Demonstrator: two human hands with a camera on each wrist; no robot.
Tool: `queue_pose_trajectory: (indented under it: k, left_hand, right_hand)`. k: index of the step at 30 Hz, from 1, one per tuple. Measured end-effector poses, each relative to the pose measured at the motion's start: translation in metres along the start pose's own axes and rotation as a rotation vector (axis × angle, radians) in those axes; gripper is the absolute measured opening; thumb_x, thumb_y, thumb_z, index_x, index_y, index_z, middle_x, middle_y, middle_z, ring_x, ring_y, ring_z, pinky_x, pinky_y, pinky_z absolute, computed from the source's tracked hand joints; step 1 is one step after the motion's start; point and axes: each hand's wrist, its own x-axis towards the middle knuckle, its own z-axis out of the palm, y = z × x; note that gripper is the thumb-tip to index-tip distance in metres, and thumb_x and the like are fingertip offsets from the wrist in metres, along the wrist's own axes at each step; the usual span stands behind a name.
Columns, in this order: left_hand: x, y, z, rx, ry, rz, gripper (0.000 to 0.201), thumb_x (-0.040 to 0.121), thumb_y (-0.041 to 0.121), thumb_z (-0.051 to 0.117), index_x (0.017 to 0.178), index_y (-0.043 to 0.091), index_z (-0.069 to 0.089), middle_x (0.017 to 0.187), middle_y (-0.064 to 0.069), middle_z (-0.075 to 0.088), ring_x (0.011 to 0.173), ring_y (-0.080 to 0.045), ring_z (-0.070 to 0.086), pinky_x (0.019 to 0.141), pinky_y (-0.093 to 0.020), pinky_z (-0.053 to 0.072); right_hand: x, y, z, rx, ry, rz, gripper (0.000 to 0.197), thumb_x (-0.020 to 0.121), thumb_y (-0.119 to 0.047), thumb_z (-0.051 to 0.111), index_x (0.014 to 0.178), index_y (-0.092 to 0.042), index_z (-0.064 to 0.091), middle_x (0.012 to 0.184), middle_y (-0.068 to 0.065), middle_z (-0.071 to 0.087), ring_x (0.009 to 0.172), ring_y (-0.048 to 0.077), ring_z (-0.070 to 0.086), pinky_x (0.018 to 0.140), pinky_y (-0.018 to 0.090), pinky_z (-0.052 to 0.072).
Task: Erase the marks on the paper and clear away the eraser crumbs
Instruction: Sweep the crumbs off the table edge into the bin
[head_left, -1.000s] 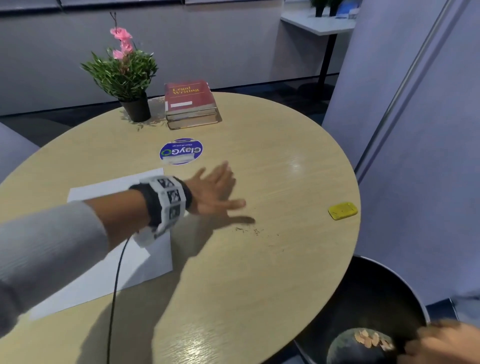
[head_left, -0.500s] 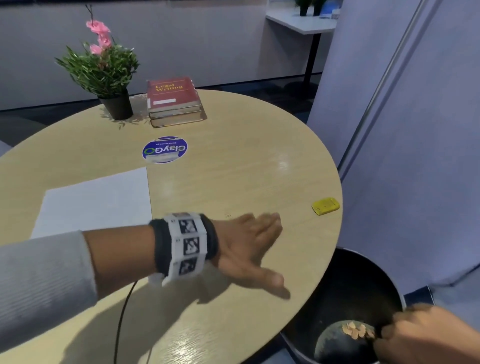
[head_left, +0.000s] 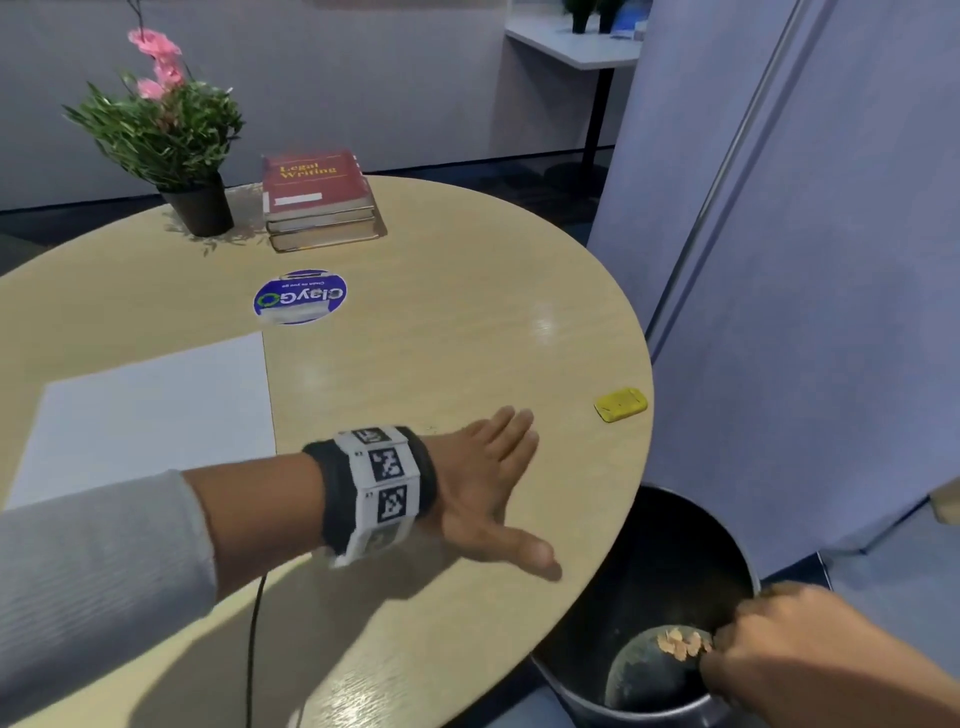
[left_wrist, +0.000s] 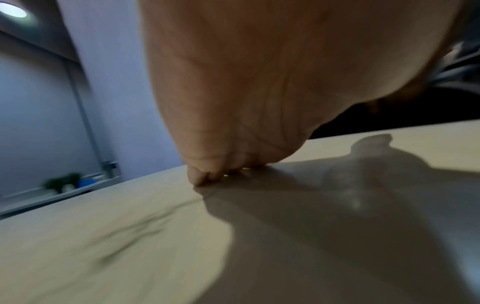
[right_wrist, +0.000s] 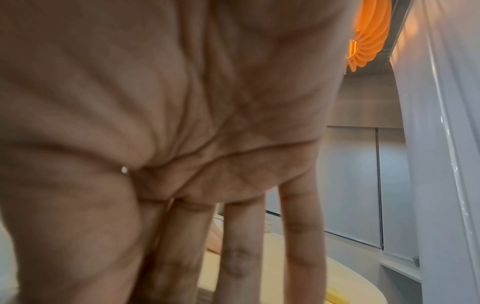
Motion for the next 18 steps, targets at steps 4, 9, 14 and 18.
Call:
queue_pose_trajectory:
  k: [4,9,14,18]
  left_hand:
    - [-0.015,0.049,0.009,0.058,-0.066,0.271,0.123,0.063,0.09,0.012,0.146,0.008,-0.026,0.151,-0.011,-0.037,0.141,-0.024,-0.031,0.118,-0.045,-0.01]
    - [-0.02,0.029,-0.006,-0.008,0.091,0.089,0.124,0.061,0.094,-0.001,0.149,0.009,-0.02,0.155,-0.012,-0.027,0.143,-0.025,-0.025,0.117,-0.051,-0.01]
    - [-0.004,0.037,0.023,0.057,0.105,-0.008,0.128,0.053,0.099,0.001,0.14,0.011,-0.03,0.153,-0.017,-0.031,0.14,-0.029,-0.03,0.115,-0.05,-0.015]
    - [-0.021,0.098,0.042,0.087,0.09,0.305,0.103,0.088,0.069,0.041,0.15,0.014,-0.02,0.153,-0.011,-0.032,0.141,-0.024,-0.031,0.114,-0.042,-0.022]
  right_hand:
    - [0.002,-0.002,-0.006,-0.031,-0.019,0.003,0.027,0.056,-0.035,0.034,0.037,-0.026,0.051,0.032,-0.013,0.04,0.026,0.003,0.039,0.048,0.018,0.016]
    - [-0.001,-0.006,-0.013,-0.053,-0.086,0.013,0.01,0.046,-0.025,0.048,0.036,-0.024,0.05,0.031,-0.011,0.039,0.025,0.007,0.038,0.043,0.021,0.017]
    - [0.004,-0.013,-0.015,-0.097,-0.019,0.025,0.03,0.043,-0.01,0.019,0.035,-0.021,0.046,0.029,-0.007,0.038,0.024,0.015,0.032,0.042,0.025,0.014]
    - [0.001,-0.015,-0.008,-0.062,-0.076,0.044,0.027,0.048,-0.015,0.026,0.036,-0.022,0.048,0.029,-0.006,0.04,0.024,0.014,0.036,0.041,0.026,0.016]
